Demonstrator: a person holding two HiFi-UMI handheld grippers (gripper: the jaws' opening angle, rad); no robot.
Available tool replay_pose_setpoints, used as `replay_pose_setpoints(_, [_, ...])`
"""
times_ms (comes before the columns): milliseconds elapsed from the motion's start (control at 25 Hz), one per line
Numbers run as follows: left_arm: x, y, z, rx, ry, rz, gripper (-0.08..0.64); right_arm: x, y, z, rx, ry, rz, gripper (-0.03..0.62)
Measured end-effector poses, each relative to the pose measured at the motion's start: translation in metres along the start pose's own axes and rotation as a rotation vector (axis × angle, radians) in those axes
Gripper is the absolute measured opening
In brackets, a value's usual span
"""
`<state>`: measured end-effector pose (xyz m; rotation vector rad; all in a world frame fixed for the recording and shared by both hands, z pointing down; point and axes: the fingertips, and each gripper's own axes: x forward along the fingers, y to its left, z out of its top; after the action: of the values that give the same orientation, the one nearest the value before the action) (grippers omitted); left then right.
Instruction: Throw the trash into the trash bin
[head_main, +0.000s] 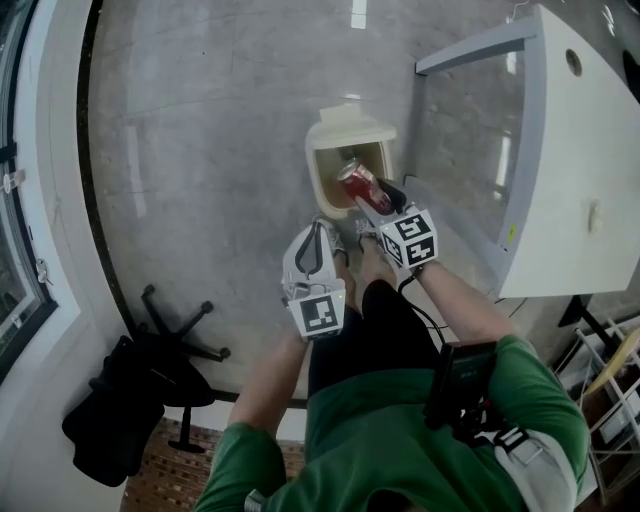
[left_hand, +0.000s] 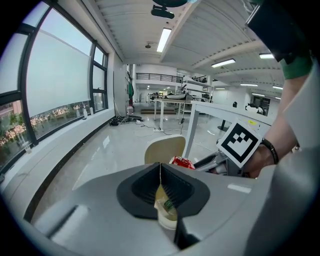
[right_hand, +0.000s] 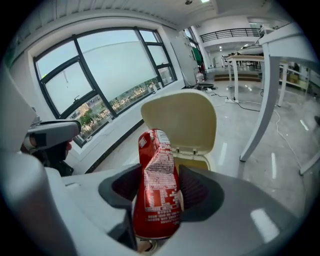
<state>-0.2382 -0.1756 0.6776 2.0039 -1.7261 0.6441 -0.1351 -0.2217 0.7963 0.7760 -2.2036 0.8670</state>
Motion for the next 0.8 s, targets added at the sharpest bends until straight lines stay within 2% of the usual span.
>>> replay_pose_setpoints(200, [0.018, 0.01, -0.028, -0.028, 0.024, 0.031, 0.009, 0.041, -0.016, -0.022, -0.019, 0.052, -0.017, 0.233])
replay_pose_setpoints(400, [0.021, 0.017, -0.057, -0.063, 0.069, 0.053, 0.009, 0.075, -0.025, -0.05, 0.006, 0.115, -0.038, 0.233])
replay_pose_setpoints(800, [0.032, 0.034, -0.091, -0.098, 0.107, 0.087, 0.009, 0.129, -0.041, -0.07, 0.007, 0.171, -0.075, 0.233])
